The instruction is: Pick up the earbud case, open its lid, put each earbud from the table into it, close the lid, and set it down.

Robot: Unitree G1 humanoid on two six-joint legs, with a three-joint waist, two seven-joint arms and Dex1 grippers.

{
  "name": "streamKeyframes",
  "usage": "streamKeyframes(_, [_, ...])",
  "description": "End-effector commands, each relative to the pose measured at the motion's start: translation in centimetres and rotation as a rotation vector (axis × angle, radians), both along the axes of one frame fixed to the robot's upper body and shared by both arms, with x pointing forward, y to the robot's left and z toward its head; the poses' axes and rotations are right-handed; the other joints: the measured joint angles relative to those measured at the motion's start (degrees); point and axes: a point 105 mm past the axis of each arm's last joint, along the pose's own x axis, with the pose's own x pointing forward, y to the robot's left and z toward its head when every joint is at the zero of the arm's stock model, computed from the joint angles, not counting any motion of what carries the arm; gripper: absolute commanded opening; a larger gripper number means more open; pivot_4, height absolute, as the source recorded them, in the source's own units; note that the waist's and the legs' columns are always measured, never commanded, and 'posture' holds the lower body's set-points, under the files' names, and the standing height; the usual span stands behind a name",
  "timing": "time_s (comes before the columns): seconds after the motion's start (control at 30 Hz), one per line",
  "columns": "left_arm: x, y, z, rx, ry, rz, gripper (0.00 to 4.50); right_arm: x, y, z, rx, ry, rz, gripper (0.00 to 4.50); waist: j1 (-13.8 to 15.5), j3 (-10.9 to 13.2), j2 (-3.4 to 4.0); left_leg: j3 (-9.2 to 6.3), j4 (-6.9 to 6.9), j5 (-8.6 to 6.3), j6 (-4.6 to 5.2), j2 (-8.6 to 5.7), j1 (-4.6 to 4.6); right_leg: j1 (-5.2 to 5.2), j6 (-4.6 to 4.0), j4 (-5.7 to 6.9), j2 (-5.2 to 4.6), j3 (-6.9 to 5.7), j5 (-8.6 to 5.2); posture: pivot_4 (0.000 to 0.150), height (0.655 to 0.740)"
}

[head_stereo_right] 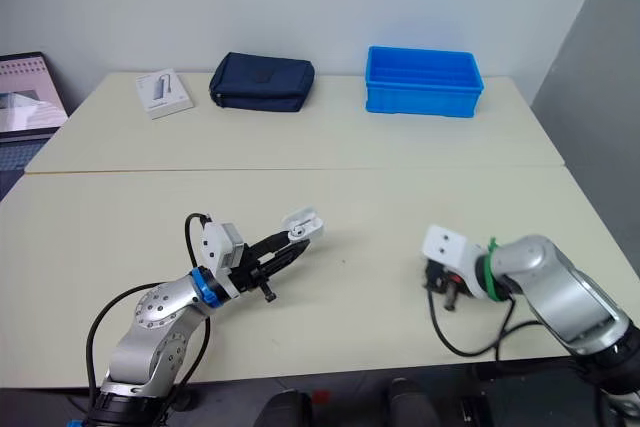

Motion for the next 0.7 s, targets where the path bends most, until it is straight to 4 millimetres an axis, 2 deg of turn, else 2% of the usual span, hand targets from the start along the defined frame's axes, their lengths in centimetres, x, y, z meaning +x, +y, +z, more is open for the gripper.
streamKeyframes(0.03, [-0.2, -0.6, 1.6, -0.015, -0.066, -0.023, 0.77, 1.1, 3.4, 5.2, 0.213, -0.21, 0.05, 0.35, 0.08, 0.0, 0.0, -0.04, -0.01, 0.0, 0.0, 0.02, 0.0, 0.0, 0.0, 0.03, 0.03, -0.03, 0.0, 0.15, 0.7391])
streamKeyframes(0.13, [-0.2, -0.9, 2.0, -0.03, -0.071, -0.027, 0.77, 2.5, 5.6, 8.3, 0.428, -0.374, 0.022, 0.35, 0.24, 0.0, 0.0, -0.11, -0.03, 0.0, 0.0, 0.06, -0.03, -0.03, -0.02, 0.07, 0.1, -0.07, -0.01, 0.15, 0.7391])
streamKeyframes(0.3, [0.1, -1.6, 3.4, -0.089, -0.066, -0.02, 0.77, 2.0, 7.8, 10.3, 0.794, -0.442, 0.01, 0.35, 0.61, -0.01, -0.01, -0.05, 0.03, 0.0, -0.01, 0.04, -0.36, -0.2, -0.01, 0.02, 0.01, -0.09, 0.0, 0.15, 0.7391])
streamKeyframes(0.43, [0.2, -1.9, 4.2, -0.106, -0.065, -0.019, 0.77, 1.7, 8.6, 10.0, 0.934, -0.418, -0.022, 0.35, 0.49, -0.01, -0.02, -0.04, 0.04, 0.0, 0.0, 0.05, -0.39, -0.23, 0.0, 0.04, 0.01, -0.08, 0.01, 0.15, 0.7391])
streamKeyframes(0.7, [0.1, -2.3, 4.7, -0.12, -0.061, -0.033, 0.77, 1.4, 10.2, 8.6, 0.966, -0.459, 0.004, 0.35, 0.33, -0.01, -0.01, -0.08, 0.03, 0.01, 0.0, 0.06, -0.24, -0.2, -0.01, 0.15, 0.07, -0.07, 0.01, 0.15, 0.7391])
